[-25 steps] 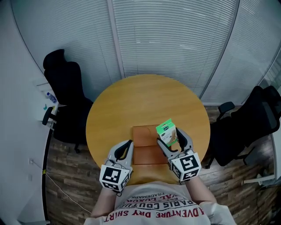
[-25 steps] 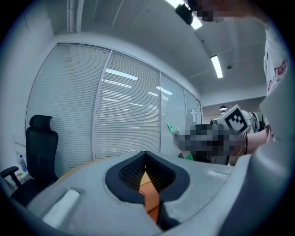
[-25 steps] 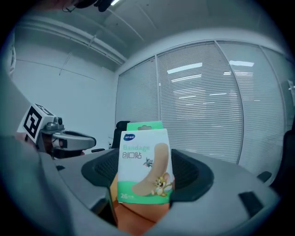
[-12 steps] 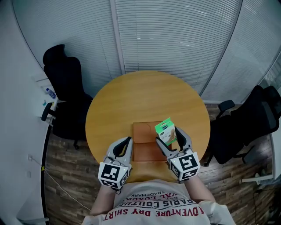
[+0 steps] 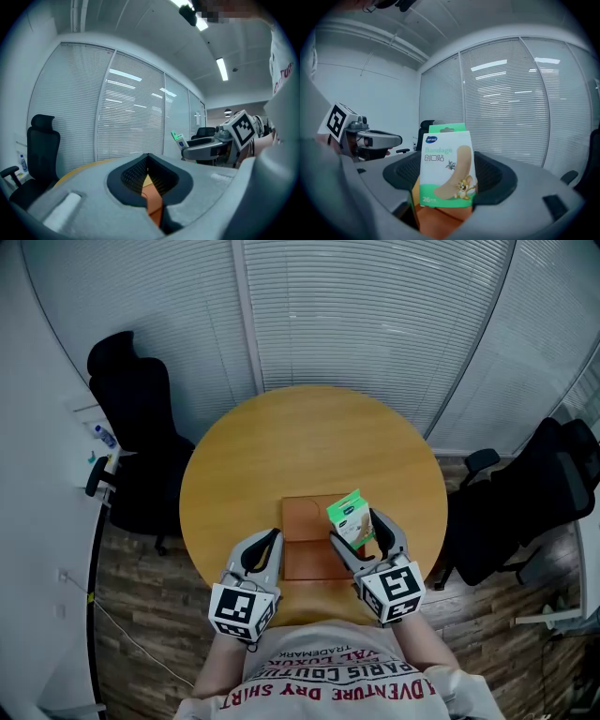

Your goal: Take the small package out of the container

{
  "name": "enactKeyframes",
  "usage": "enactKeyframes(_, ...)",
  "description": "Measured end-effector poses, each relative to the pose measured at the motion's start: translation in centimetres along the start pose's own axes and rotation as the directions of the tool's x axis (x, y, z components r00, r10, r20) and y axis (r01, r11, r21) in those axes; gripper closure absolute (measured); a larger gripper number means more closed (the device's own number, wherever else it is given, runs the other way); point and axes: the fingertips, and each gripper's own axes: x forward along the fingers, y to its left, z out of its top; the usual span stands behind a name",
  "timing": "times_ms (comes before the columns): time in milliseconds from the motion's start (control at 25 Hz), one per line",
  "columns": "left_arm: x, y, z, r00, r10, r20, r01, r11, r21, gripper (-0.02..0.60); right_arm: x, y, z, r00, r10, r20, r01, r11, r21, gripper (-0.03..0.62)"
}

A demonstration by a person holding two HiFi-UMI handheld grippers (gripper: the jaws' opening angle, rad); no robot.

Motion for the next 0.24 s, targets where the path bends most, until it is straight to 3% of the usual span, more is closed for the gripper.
enactKeyframes(240, 0.4, -0.16, 0.02, 1.0, 0.002, -0.004, -0.002, 1.0, -0.001, 0.571, 0.08, -0.22, -0.05, 1.0, 0.008, -0.004, -0.008, 1.0, 0.003, 0.238)
